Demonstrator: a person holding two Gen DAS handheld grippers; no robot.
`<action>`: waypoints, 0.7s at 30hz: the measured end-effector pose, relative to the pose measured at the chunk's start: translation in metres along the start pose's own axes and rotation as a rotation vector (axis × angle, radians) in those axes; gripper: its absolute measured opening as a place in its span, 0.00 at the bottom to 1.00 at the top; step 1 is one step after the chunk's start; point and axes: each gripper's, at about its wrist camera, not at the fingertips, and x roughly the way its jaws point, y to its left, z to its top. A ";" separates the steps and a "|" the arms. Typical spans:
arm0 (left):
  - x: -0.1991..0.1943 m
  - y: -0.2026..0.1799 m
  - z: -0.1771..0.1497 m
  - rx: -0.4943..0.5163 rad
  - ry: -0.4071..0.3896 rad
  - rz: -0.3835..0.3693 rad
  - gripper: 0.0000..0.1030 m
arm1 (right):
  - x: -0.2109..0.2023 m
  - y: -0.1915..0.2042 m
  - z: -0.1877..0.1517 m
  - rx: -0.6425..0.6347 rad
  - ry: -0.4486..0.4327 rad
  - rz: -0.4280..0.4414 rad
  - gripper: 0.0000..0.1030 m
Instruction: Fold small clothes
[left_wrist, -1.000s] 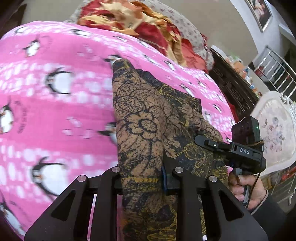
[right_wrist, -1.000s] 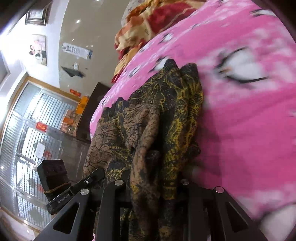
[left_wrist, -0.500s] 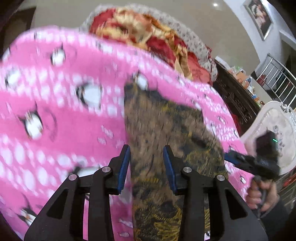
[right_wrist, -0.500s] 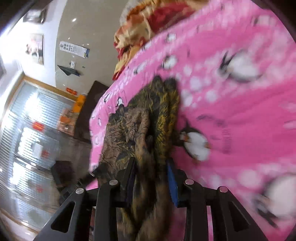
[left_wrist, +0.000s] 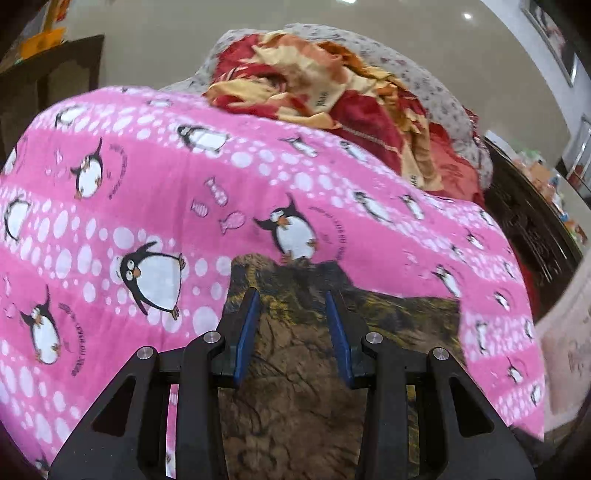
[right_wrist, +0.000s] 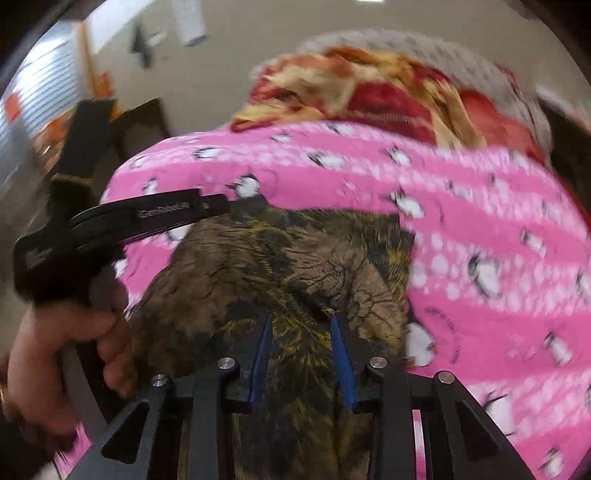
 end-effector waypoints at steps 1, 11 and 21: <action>0.008 0.002 -0.002 -0.004 0.013 -0.008 0.34 | 0.010 -0.003 -0.003 0.017 0.019 -0.013 0.30; 0.028 0.024 -0.014 -0.112 0.002 -0.094 0.37 | 0.041 -0.024 -0.030 -0.009 -0.104 0.036 0.31; -0.014 0.009 0.000 -0.014 0.030 -0.052 0.38 | 0.024 -0.023 -0.019 -0.004 -0.035 0.069 0.31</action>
